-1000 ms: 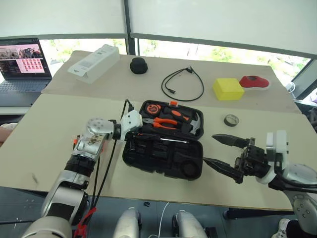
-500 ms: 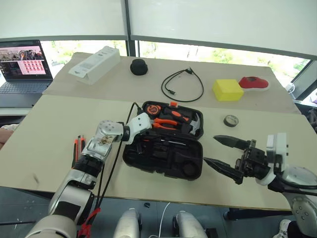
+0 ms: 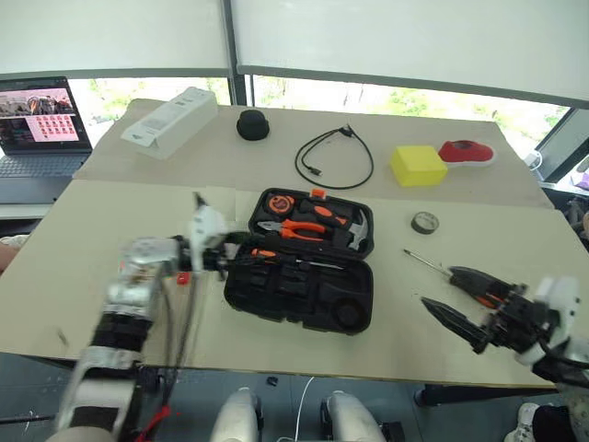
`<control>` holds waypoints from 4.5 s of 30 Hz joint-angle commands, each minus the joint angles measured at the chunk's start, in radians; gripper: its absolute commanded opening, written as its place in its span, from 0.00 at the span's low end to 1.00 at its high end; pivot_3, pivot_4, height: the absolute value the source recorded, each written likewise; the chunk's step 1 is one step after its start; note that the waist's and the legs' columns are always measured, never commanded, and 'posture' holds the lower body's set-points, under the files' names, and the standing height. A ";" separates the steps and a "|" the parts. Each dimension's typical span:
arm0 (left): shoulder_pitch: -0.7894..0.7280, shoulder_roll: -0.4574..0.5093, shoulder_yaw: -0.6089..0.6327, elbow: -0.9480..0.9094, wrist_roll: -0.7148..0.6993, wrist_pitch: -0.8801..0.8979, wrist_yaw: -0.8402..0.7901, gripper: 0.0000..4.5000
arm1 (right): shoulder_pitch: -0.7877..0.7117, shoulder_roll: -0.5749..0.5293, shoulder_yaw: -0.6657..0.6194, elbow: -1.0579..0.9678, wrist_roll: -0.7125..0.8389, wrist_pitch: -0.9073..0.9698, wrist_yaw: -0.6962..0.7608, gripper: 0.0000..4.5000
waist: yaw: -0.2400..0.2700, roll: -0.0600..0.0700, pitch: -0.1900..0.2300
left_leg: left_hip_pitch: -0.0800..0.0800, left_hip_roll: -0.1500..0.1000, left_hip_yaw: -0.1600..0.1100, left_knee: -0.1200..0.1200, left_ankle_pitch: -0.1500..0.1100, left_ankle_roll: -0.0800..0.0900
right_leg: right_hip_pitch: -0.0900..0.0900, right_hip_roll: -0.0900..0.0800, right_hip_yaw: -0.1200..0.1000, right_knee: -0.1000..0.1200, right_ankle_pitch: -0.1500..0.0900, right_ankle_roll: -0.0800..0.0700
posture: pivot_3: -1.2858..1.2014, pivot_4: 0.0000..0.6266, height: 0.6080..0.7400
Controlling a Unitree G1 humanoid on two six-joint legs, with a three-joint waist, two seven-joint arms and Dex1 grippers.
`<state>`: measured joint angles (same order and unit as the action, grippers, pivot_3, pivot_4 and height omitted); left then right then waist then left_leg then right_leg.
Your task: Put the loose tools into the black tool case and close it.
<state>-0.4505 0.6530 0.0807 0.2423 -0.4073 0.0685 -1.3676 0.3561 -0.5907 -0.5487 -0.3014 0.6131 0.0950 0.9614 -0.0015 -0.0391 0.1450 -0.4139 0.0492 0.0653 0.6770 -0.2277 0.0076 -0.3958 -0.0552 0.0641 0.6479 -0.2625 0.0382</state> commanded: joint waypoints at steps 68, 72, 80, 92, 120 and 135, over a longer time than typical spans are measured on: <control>0.694 0.044 0.309 -0.593 -0.315 0.117 0.131 1.00 | -1.164 -0.172 1.073 0.125 -0.420 0.810 0.128 0.22 | -0.010 0.009 0.002 | -0.004 0.000 0.001 -0.009 -0.001 0.002 | -0.013 -0.005 0.004 -0.001 -0.003 -0.001 | 0.52 0.24 1.00; 0.704 0.042 0.309 -0.593 -0.313 0.109 0.136 1.00 | -1.156 -0.164 1.089 0.113 -0.436 0.823 0.124 0.22 | -0.013 0.009 0.003 | -0.004 0.000 0.002 -0.009 -0.001 0.002 | -0.014 -0.004 0.004 0.000 -0.003 -0.002 | 0.52 0.24 1.00; 0.697 0.040 0.295 -0.605 -0.310 0.107 0.150 1.00 | -1.162 -0.131 1.089 0.139 -0.459 0.825 0.106 0.22 | -0.013 0.009 0.003 | -0.004 0.000 0.002 -0.009 -0.001 0.002 | -0.014 -0.004 0.004 0.000 -0.003 -0.002 | 0.52 0.24 1.00; 0.686 0.045 0.282 -0.606 -0.305 0.112 0.165 1.00 | -1.189 -0.085 1.007 0.178 -0.411 0.720 0.149 0.63 | -0.017 0.009 0.003 | -0.004 0.000 0.002 -0.009 -0.001 0.002 | -0.014 -0.003 0.004 0.000 -0.003 -0.003 | 0.52 0.24 1.00; 0.675 0.062 0.279 -0.600 -0.292 0.138 0.196 1.00 | -1.025 0.122 0.896 0.547 -0.455 0.080 0.267 0.01 | -0.018 0.006 0.002 | -0.001 0.001 0.004 -0.009 -0.001 0.001 | -0.010 -0.002 0.003 0.000 -0.003 -0.003 | 0.52 0.24 1.00; 0.727 0.062 0.309 -0.617 -0.299 0.133 0.243 1.00 | -1.053 0.163 0.855 0.561 -0.438 0.127 0.274 0.01 | -0.019 0.006 0.002 | 0.004 0.001 0.004 -0.009 -0.001 0.001 | -0.007 -0.002 0.003 0.001 -0.002 -0.004 | 0.52 0.24 1.00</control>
<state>0.2638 0.7146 0.3508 -0.3407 -0.7030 0.2028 -1.1382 -0.7148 -0.4312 0.3532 0.3006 0.1110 0.2373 1.2042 -0.0202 -0.0332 0.1469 -0.4098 0.0507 0.0694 0.6676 -0.2288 0.0086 -0.4030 -0.0573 0.0668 0.6487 -0.2646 0.0342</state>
